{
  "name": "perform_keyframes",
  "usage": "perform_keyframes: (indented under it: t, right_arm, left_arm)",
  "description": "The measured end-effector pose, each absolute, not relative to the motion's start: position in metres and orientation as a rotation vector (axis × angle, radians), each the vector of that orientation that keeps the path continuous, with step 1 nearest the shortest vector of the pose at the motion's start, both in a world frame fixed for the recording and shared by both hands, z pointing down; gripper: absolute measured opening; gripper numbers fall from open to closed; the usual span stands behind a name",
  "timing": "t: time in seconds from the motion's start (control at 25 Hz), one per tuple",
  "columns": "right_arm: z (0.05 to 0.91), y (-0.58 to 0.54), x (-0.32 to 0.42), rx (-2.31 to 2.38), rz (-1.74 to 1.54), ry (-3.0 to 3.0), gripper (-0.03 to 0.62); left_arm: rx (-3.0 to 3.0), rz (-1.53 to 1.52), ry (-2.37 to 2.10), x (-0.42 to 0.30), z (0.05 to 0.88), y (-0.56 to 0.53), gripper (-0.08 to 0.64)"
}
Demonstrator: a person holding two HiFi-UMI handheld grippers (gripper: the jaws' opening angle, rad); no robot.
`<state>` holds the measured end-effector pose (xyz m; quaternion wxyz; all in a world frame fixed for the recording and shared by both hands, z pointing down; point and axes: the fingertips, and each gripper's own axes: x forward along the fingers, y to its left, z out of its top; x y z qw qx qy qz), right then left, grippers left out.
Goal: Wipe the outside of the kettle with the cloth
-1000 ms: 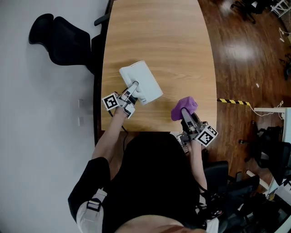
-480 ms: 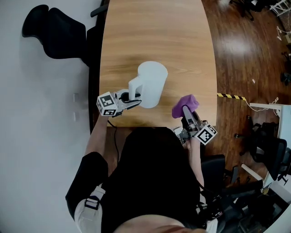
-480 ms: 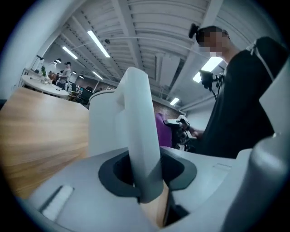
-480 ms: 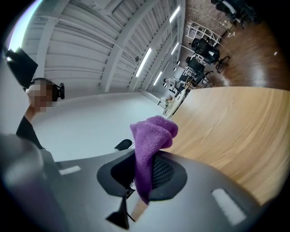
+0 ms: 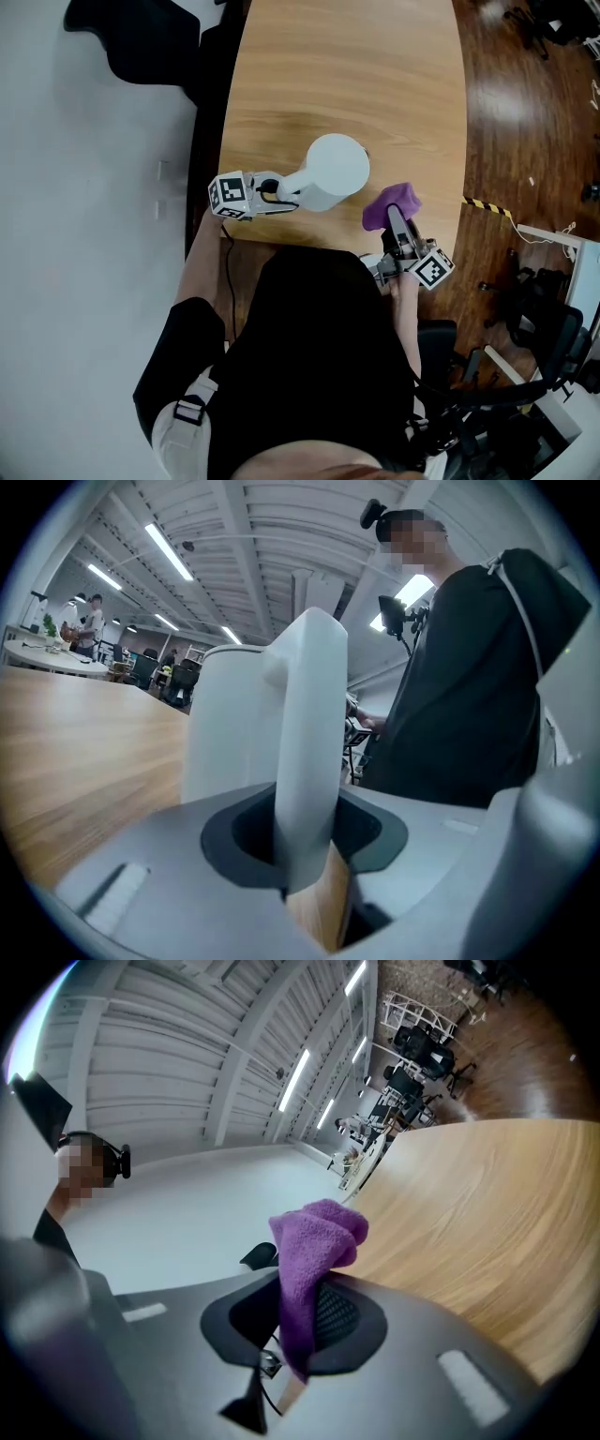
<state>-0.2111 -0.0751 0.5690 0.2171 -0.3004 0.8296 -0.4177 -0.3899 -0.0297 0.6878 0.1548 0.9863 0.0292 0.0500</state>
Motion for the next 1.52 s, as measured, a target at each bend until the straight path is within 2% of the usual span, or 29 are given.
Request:
perform_keyframes:
  t: [0.2,0.32,0.48,0.64,0.72,0.84,1.0,1.24,1.52]
  right_arm:
    - [0.558,-0.076,-0.216,-0.771,-1.147,2.296,0.049]
    - [0.553,-0.079,-0.216,-0.762,-1.152,2.310,0.049]
    - [0.548,-0.080,-0.222,-0.759,-1.160,2.307,0.049]
    - [0.551,-0.079,-0.222,-0.760,-1.168,2.301,0.049]
    - [0.551,-0.079,-0.222,-0.758,-1.171,2.297,0.049]
    - [0.551,-0.078,-0.220,-0.758,-1.176,2.282,0.050]
    - [0.555,-0.081,-0.219,-0.746,-1.183,2.278,0.049]
    - [0.552,-0.083,-0.214,-0.768,-1.189,2.255,0.049]
    - [0.562,-0.085,-0.198,-0.851,-1.167,2.208,0.049]
  left_arm:
    - [2.749,0.136,0.240,-0.385,0.704,-0.002,0.165]
    - [2.707,0.229,0.347,-0.381,0.728,0.016,0.192]
    - [2.666,0.284,0.317,-0.387,0.732,0.020,0.212]
    - [2.678,0.296,0.071,-0.400,0.724,0.002,0.347]
    - [2.733,0.296,-0.172,-0.403,0.714,-0.007,0.372]
    - [2.831,0.398,-0.574,-0.395,0.711,-0.007,0.325]
    - [2.805,0.477,-0.993,-0.395,0.699,-0.022,0.147]
    - [2.711,0.452,-1.057,-0.408,0.686,-0.057,0.138]
    - [2.696,0.363,-1.067,-0.394,0.690,-0.201,0.104]
